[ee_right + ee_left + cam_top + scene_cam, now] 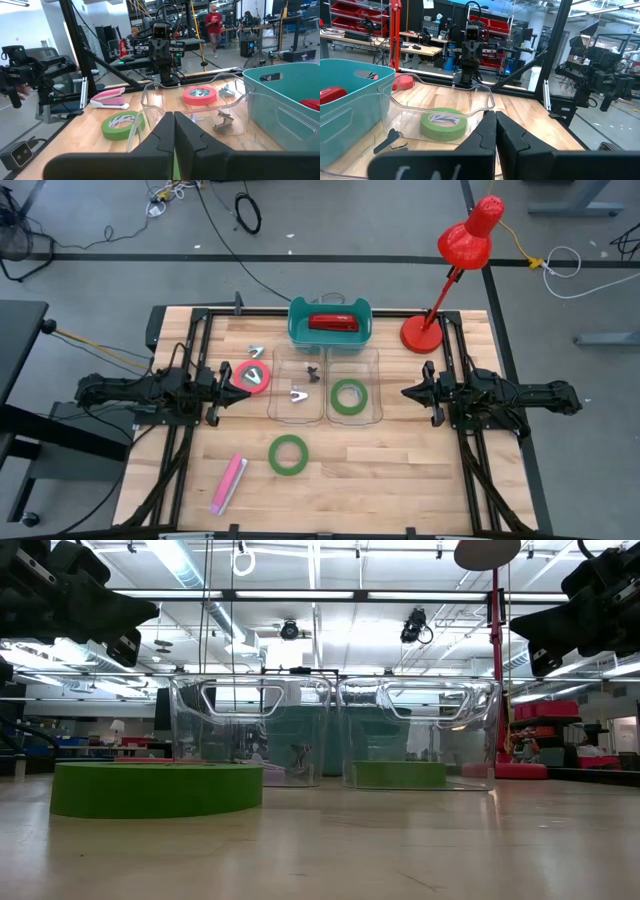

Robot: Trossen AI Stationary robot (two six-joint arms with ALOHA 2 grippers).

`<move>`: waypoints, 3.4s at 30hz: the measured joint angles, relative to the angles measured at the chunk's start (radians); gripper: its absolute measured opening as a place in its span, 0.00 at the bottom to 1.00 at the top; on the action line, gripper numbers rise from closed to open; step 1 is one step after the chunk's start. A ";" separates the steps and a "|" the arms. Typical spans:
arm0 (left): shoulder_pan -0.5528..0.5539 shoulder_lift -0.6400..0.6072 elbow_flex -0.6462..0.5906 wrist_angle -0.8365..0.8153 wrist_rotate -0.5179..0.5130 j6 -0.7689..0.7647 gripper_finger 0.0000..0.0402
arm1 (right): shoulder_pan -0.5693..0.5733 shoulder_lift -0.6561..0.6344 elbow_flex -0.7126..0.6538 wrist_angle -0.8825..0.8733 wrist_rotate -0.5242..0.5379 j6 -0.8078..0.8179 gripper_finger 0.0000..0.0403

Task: Pick and place Stapler, Stapler remover, tape
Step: Put the top blue staple remover into the left transparent bin

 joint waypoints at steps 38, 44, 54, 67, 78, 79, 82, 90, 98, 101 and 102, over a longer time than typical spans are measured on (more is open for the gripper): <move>0.000 0.110 0.348 -0.108 -0.160 0.008 0.00 | 0.000 0.000 0.000 0.000 0.000 0.002 0.02; -0.001 0.250 0.528 -0.154 -0.201 0.079 0.00 | 0.000 0.000 0.000 0.000 0.000 0.002 0.02; 0.000 0.451 0.748 -0.205 -0.319 0.165 0.02 | 0.000 0.000 0.000 0.000 0.000 0.002 0.02; 0.013 0.693 0.967 -0.516 -0.303 0.168 0.02 | 0.000 0.000 0.000 0.000 0.000 0.002 0.02; 0.137 0.821 1.015 -0.706 -0.214 0.156 0.02 | 0.000 0.000 0.000 0.000 0.000 0.002 0.02; 0.152 0.830 1.015 -0.715 -0.208 0.156 0.02 | 0.000 0.000 0.000 0.000 0.000 0.002 0.02; 0.198 0.855 1.015 -0.748 -0.198 0.156 0.02 | 0.000 0.000 0.000 0.000 0.000 0.002 0.02; 0.323 0.923 1.015 -0.836 -0.198 0.148 0.02 | 0.000 0.000 0.000 0.000 0.000 0.002 0.02; 0.450 0.977 1.016 -0.850 -0.203 0.125 0.02 | 0.000 0.000 0.000 0.000 0.000 0.002 0.02; 0.503 0.993 1.016 -0.850 -0.203 0.117 0.02 | 0.000 0.000 0.000 0.000 0.000 0.002 0.02; 0.521 0.999 1.016 -0.850 -0.202 0.105 0.02 | 0.000 0.000 0.000 0.000 0.000 0.002 0.02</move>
